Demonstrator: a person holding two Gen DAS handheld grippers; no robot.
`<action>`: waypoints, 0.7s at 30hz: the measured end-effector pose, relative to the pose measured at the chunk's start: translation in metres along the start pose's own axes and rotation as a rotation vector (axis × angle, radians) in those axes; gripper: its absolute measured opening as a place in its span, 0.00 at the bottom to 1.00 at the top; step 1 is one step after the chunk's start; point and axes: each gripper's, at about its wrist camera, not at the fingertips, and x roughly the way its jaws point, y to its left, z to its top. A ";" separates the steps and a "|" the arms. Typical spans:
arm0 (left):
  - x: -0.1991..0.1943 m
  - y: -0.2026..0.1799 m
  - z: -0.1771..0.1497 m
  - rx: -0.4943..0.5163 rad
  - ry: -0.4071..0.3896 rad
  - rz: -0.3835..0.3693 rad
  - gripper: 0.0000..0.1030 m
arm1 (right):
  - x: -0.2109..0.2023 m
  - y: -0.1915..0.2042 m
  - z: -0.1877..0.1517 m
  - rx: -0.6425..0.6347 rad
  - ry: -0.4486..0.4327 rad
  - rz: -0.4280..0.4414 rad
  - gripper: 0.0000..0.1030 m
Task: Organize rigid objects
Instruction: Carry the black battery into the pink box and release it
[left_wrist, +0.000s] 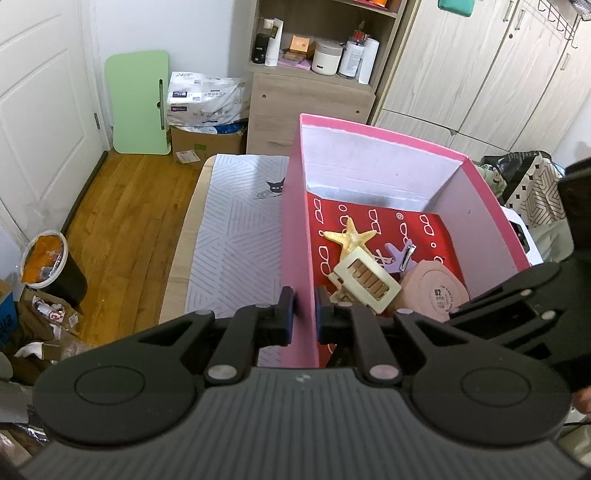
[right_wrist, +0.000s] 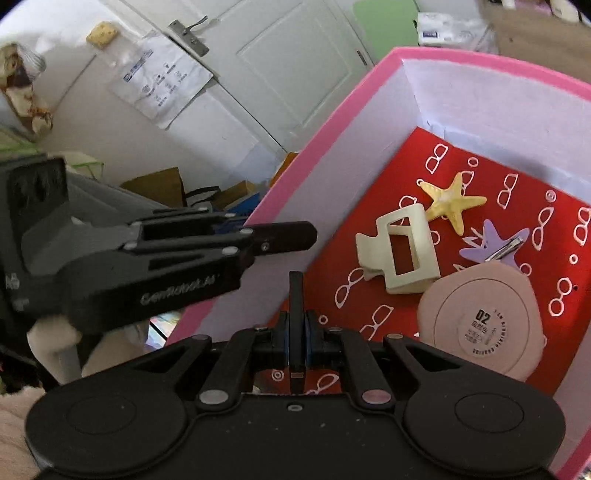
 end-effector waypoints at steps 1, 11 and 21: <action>0.000 0.000 0.000 -0.001 0.001 -0.002 0.10 | 0.001 -0.002 0.000 -0.002 0.003 0.002 0.11; 0.000 0.001 0.000 -0.016 -0.002 -0.003 0.10 | 0.001 0.007 -0.004 -0.076 -0.011 -0.148 0.18; -0.001 0.001 0.002 -0.027 0.000 0.001 0.10 | -0.029 0.020 -0.017 -0.131 -0.064 -0.148 0.41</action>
